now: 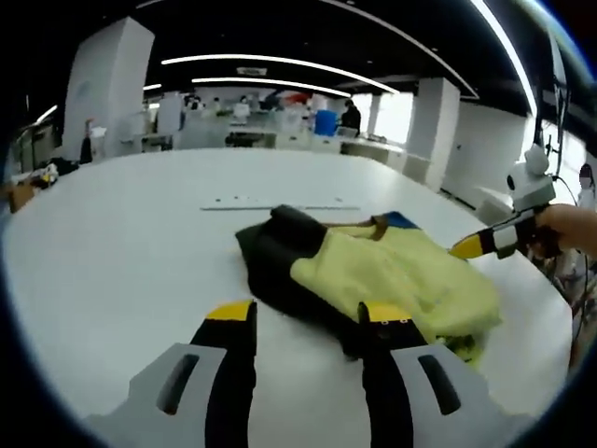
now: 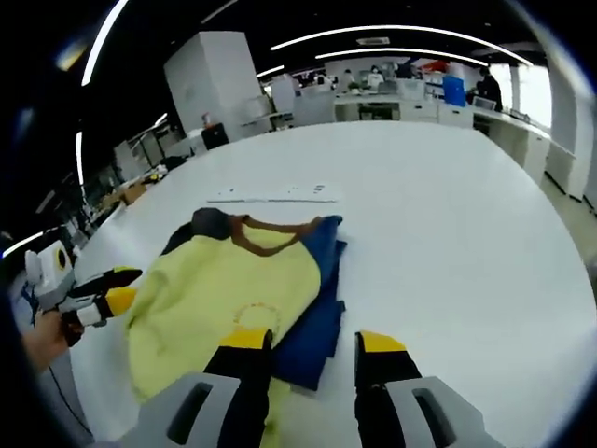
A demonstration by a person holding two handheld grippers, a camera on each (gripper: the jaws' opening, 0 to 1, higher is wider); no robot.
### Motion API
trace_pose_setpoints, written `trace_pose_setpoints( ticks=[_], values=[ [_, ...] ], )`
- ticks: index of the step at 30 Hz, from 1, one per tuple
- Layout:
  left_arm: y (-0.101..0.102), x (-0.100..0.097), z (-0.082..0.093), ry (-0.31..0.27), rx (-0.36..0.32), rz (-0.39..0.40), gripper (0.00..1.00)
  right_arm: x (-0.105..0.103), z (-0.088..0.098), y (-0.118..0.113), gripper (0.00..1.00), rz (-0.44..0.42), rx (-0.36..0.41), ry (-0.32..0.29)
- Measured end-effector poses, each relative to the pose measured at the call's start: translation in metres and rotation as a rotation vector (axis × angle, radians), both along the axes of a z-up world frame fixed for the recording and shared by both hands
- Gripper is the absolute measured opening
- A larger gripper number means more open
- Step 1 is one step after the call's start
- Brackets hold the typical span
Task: Fold the garment on the visible template until the final outline fits inside the template.
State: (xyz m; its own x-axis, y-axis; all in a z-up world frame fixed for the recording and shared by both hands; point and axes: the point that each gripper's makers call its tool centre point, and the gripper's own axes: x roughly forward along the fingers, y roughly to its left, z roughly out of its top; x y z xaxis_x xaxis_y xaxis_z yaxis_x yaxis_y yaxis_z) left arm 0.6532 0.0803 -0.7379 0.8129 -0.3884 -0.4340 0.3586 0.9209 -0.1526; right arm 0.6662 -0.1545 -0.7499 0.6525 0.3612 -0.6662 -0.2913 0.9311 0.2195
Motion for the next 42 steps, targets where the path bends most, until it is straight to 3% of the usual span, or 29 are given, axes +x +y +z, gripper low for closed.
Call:
trace_pose_setpoints(
  ticks=[11, 18, 20, 22, 27, 34, 39, 42],
  values=[
    [-0.007, -0.016, -0.018, 0.057, 0.028, -0.039, 0.32, -0.003, 0.003, -0.004, 0.21, -0.044, 0.016, -0.022],
    [-0.016, -0.02, -0.026, 0.081, 0.043, -0.07, 0.25, -0.004, -0.008, -0.007, 0.19, -0.052, 0.009, -0.001],
    [-0.018, -0.021, -0.029, 0.077, 0.124, -0.108, 0.22, -0.004, -0.01, -0.006, 0.17, -0.057, 0.013, 0.004],
    [-0.024, -0.022, -0.026, 0.054, 0.153, -0.133, 0.18, -0.005, -0.012, -0.001, 0.13, -0.054, 0.042, 0.017],
    [-0.03, -0.022, -0.031, 0.079, 0.155, -0.143, 0.14, -0.005, -0.017, 0.003, 0.09, -0.056, 0.044, 0.025],
    [-0.034, -0.022, -0.031, 0.104, 0.108, -0.134, 0.08, -0.004, -0.02, 0.004, 0.06, -0.058, 0.044, 0.024],
    [-0.036, -0.023, -0.032, 0.119, 0.088, -0.122, 0.04, 0.0, -0.023, 0.002, 0.0, -0.039, -0.004, -0.001],
    [-0.037, -0.022, -0.032, 0.137, 0.048, -0.104, 0.01, 0.002, -0.022, 0.003, 0.0, -0.049, 0.028, -0.008]
  ],
)
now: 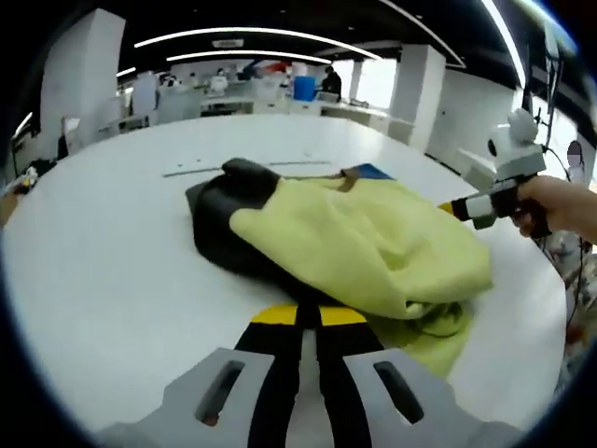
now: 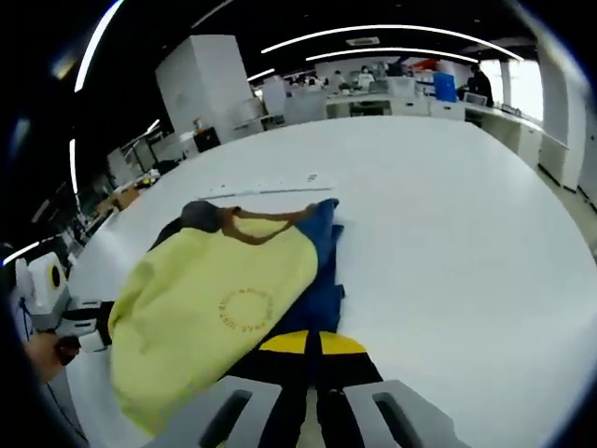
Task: Fold the garment on the visible template until the final outline fits inside the template.
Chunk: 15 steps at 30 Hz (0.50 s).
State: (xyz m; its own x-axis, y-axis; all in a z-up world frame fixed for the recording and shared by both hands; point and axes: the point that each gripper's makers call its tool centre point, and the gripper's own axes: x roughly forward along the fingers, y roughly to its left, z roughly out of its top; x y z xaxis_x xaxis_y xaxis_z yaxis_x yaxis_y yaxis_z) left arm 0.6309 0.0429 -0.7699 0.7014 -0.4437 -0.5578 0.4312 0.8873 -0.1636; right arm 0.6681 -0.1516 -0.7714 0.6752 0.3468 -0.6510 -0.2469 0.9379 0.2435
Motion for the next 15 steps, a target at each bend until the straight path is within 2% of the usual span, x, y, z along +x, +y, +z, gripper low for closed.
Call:
trace_pose_setpoints(
  ticks=[4, 6, 10, 15],
  values=[
    [0.002, 0.0, 0.0, 0.003, 0.008, 0.003, 0.0, 0.0, 0.002, -0.001, 0.0, -0.01, 0.02, 0.006],
    [0.005, -0.001, 0.003, -0.001, 0.035, -0.008, 0.0, 0.002, 0.01, -0.003, 0.0, -0.019, 0.037, -0.016],
    [0.011, -0.003, 0.008, 0.003, 0.038, -0.002, 0.0, 0.004, 0.024, -0.004, 0.0, -0.003, 0.057, -0.044],
    [0.03, -0.002, 0.01, -0.006, 0.067, 0.04, 0.0, -0.001, 0.033, -0.008, 0.0, 0.024, 0.053, -0.056]
  ],
)
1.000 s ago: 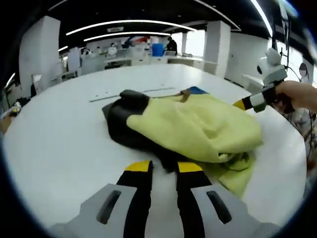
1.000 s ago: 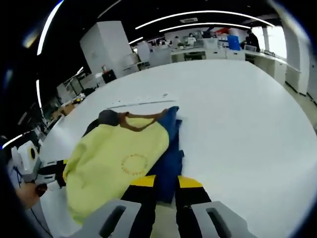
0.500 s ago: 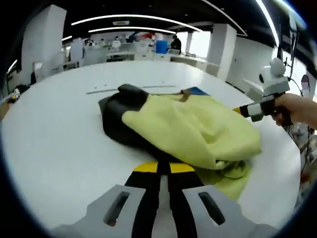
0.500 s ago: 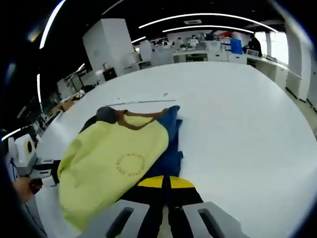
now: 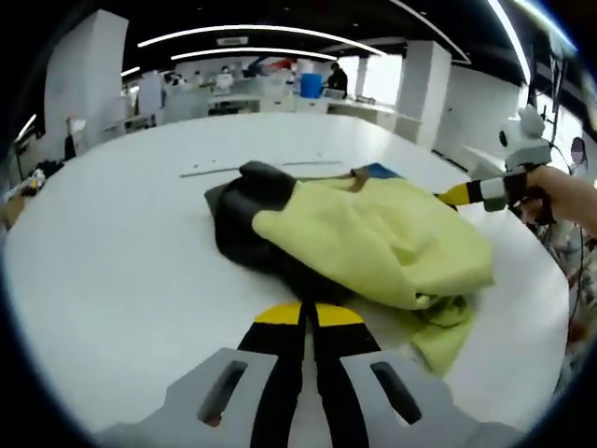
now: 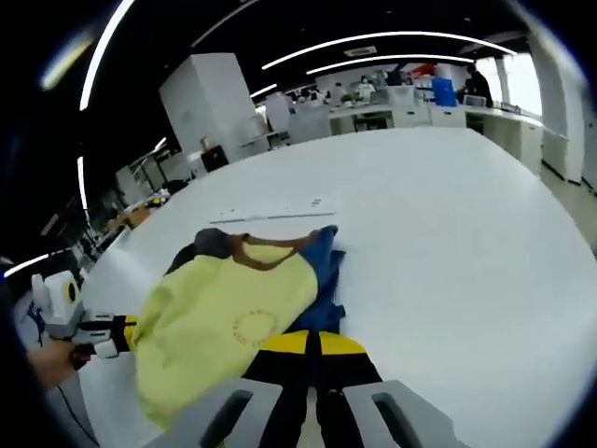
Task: Fold the garment on the visible template until the final outline fits inside the template.
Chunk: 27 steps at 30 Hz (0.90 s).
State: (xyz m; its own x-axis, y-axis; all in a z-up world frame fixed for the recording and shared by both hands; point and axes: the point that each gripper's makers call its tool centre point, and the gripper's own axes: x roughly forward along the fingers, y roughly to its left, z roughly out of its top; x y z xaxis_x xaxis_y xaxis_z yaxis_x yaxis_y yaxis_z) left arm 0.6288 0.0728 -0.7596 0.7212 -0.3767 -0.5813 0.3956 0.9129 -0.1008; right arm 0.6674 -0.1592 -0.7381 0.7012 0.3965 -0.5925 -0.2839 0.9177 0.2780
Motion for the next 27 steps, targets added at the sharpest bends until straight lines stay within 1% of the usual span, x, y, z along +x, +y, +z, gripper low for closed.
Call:
trace_pose_setpoints(
  ticks=[1, 6, 14, 17, 21, 27],
  values=[
    [0.007, 0.001, 0.002, -0.003, -0.003, 0.024, 0.0, 0.0, 0.003, -0.001, 0.0, 0.005, -0.003, -0.006],
    [0.029, 0.004, 0.005, -0.003, 0.005, 0.071, 0.0, 0.0, 0.009, -0.009, 0.0, 0.002, -0.021, -0.023],
    [0.074, 0.006, 0.007, -0.013, 0.08, 0.144, 0.0, -0.002, 0.011, -0.025, 0.0, -0.018, -0.052, -0.025],
    [0.086, 0.005, 0.008, -0.016, 0.082, 0.168, 0.0, -0.003, 0.012, -0.031, 0.0, -0.03, -0.053, -0.022],
    [0.099, 0.005, 0.008, -0.015, 0.101, 0.19, 0.0, -0.005, 0.012, -0.043, 0.0, -0.049, -0.066, -0.012],
    [0.112, 0.004, 0.008, -0.01, 0.125, 0.202, 0.0, -0.008, 0.015, -0.058, 0.0, -0.068, -0.092, -0.01]
  ],
)
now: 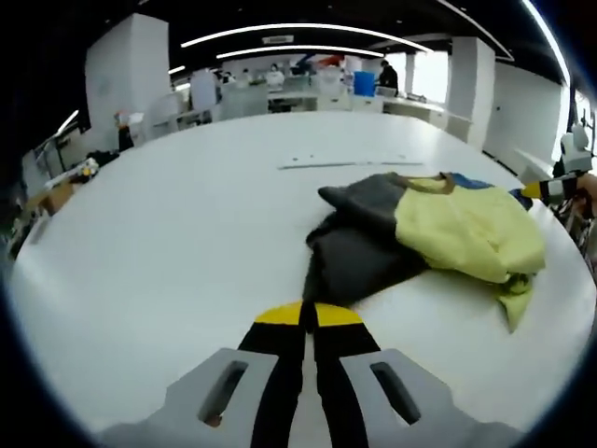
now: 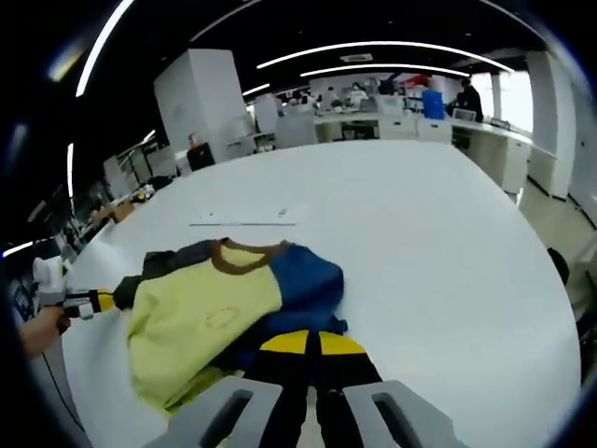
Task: Fold the garment on the visible template until the final outline fits inside the template.
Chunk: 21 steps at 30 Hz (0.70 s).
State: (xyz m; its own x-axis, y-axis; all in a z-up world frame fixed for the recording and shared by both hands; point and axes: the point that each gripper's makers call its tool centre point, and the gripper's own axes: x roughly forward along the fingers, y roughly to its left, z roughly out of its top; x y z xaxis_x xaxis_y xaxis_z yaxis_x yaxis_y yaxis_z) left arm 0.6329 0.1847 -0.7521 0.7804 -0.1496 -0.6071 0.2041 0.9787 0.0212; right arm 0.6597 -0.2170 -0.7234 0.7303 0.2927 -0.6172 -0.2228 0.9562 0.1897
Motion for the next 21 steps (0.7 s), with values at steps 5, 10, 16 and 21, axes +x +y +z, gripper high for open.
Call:
trace_pose_setpoints(
  ticks=[5, 10, 16, 21],
  values=[
    [0.01, -0.001, 0.001, 0.004, 0.001, 0.023, 0.0, -0.003, 0.002, -0.017, 0.0, -0.028, -0.035, 0.006],
    [0.027, -0.005, 0.005, 0.0, 0.071, 0.034, 0.0, -0.008, 0.001, -0.036, 0.0, -0.041, -0.083, 0.023],
    [0.043, -0.011, 0.006, 0.006, 0.038, 0.079, 0.0, -0.014, 0.003, -0.048, 0.0, -0.057, -0.104, 0.031],
    [0.057, -0.016, 0.008, 0.006, 0.034, 0.107, 0.0, -0.018, 0.004, -0.054, 0.0, -0.056, -0.132, 0.035]
  ],
)
